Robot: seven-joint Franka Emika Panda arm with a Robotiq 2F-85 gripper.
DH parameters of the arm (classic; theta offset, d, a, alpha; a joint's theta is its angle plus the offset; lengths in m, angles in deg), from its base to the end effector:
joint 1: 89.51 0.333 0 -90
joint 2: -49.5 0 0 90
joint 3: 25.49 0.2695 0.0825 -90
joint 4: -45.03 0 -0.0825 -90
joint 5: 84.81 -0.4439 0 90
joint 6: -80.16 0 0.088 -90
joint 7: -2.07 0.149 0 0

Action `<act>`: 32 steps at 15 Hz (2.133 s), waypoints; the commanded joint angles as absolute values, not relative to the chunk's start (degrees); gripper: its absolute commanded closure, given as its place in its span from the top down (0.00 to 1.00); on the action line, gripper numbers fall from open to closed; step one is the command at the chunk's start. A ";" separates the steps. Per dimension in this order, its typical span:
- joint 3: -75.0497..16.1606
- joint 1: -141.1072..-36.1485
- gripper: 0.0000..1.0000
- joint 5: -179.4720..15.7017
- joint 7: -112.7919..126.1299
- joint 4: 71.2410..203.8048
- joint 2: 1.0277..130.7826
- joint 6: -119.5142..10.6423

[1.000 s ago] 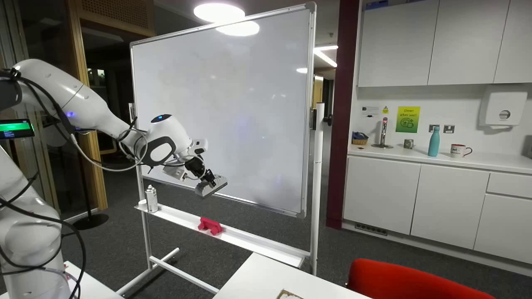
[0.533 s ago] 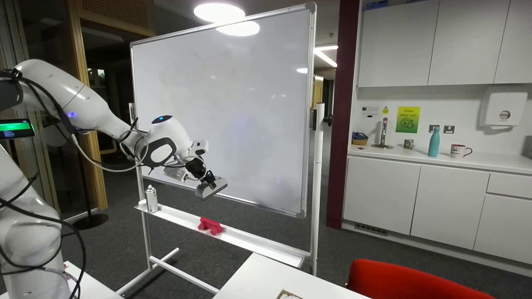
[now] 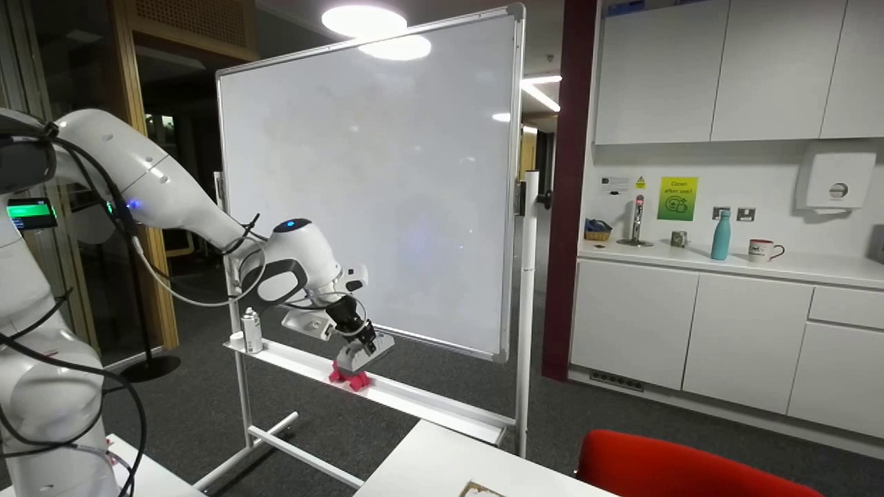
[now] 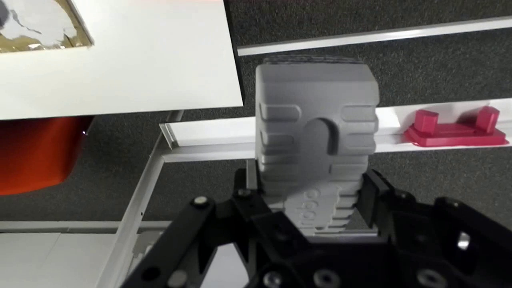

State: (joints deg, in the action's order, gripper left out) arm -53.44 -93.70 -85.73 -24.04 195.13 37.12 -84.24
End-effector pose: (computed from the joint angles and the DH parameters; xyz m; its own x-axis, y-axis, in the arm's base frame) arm 0.4527 -0.2675 0.2349 0.8978 -0.1001 0.4288 -0.1511 -0.9847 0.0866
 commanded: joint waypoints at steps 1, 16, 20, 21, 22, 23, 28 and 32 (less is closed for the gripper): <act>-59.59 -90.20 0.34 -92.18 -34.00 194.55 40.69 -86.38; -65.27 -88.60 0.59 -103.01 -44.92 191.62 45.65 -82.70; -65.81 -88.27 0.34 -102.87 -50.59 190.83 49.36 -86.47; -65.83 -88.21 0.34 -103.42 -52.46 190.57 50.63 -87.30; -65.78 -88.21 0.34 -104.42 -54.41 190.01 52.29 -87.50; -65.54 -88.35 0.34 -105.70 -56.39 189.57 53.37 -87.27; -61.65 -91.39 0.34 -117.60 -69.31 186.44 58.24 -86.05; -56.75 -95.61 0.34 -130.28 -78.65 181.68 63.36 -85.32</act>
